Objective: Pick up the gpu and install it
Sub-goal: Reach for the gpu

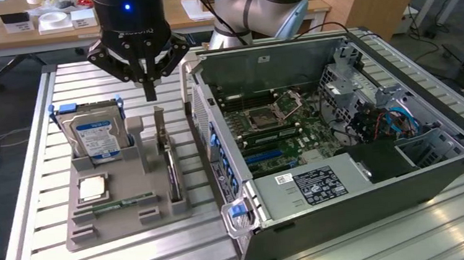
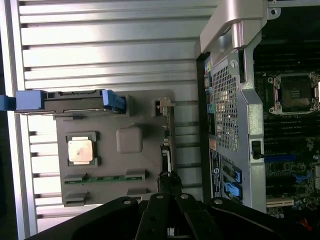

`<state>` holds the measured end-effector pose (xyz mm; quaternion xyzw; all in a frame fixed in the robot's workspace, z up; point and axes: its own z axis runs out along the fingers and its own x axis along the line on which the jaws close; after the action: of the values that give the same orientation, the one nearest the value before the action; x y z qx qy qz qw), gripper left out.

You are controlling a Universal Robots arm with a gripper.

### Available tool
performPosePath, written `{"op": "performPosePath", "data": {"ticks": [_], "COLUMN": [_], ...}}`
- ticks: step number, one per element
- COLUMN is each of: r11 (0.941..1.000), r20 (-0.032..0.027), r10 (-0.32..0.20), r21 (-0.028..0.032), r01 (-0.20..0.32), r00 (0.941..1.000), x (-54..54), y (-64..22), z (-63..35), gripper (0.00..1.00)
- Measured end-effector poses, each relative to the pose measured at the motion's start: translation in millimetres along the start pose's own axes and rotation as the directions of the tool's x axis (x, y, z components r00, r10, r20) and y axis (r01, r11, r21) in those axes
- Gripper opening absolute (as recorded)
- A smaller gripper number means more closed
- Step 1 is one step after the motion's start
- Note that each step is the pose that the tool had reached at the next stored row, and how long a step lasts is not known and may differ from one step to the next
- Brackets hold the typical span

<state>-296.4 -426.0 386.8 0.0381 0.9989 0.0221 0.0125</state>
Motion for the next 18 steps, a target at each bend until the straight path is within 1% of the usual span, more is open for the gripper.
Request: {"op": "performPosePath", "data": {"ticks": [10, 18], "r11": [1.0000, 1.0000], "r20": [0.0000, 0.0000], "r10": [0.000, 0.000], "r21": [0.0000, 0.0000], "r01": [0.000, 0.000], "r00": [1.0000, 1.0000], "x": [-0.7, -1.3], "y": [-0.3, -9.4], "z": [0.3, 0.4], "gripper": [0.11, 0.11]}}
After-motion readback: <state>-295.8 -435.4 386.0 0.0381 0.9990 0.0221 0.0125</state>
